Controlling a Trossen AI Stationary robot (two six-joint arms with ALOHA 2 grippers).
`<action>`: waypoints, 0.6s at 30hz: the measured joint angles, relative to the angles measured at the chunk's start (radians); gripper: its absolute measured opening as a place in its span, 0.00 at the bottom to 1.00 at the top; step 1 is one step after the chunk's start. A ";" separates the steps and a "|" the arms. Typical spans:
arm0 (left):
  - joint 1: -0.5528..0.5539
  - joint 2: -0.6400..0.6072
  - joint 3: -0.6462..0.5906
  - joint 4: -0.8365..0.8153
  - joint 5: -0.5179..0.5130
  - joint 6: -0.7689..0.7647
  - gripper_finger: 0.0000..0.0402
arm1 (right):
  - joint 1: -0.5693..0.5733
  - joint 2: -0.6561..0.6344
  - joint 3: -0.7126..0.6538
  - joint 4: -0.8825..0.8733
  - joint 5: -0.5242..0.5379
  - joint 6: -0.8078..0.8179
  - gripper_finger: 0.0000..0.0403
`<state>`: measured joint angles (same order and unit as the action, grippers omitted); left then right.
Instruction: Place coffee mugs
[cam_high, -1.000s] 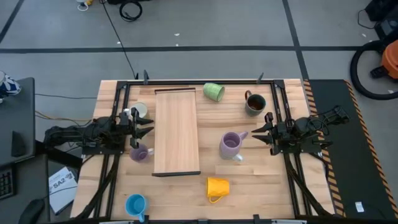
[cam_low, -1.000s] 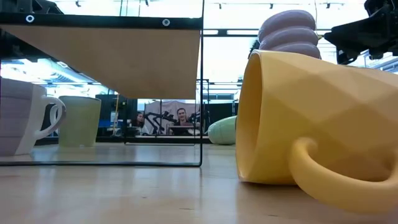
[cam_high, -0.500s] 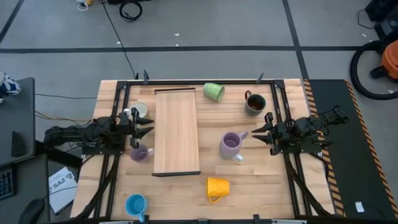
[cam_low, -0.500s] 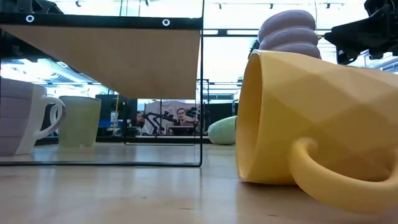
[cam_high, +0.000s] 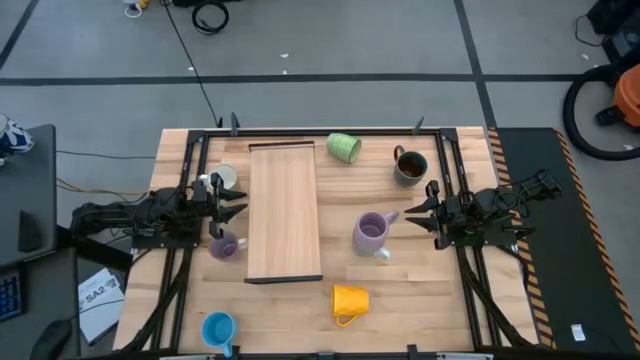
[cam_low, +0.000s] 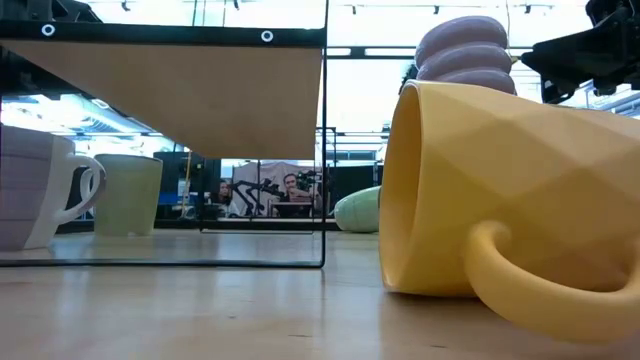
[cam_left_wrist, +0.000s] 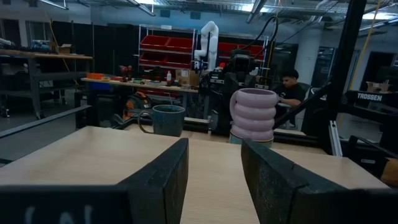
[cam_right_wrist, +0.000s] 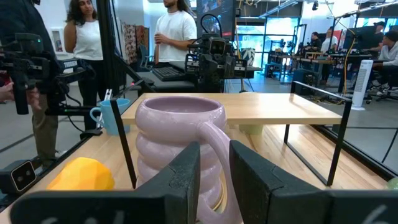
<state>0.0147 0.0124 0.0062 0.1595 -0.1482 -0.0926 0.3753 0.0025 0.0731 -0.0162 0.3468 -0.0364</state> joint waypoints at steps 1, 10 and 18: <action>0.000 0.000 0.000 0.000 0.000 0.000 0.39 | 0.000 0.000 0.000 0.000 0.001 0.000 0.23; 0.000 0.000 0.000 0.000 0.000 -0.001 0.39 | 0.000 0.000 0.000 0.000 -0.007 0.000 0.23; 0.000 0.000 0.000 0.000 0.000 0.000 0.39 | 0.000 0.000 0.000 0.004 -0.008 0.000 0.23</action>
<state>0.0150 0.0125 0.0060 0.1593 -0.1483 -0.0930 0.3754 0.0025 0.0728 -0.0122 0.3389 -0.0360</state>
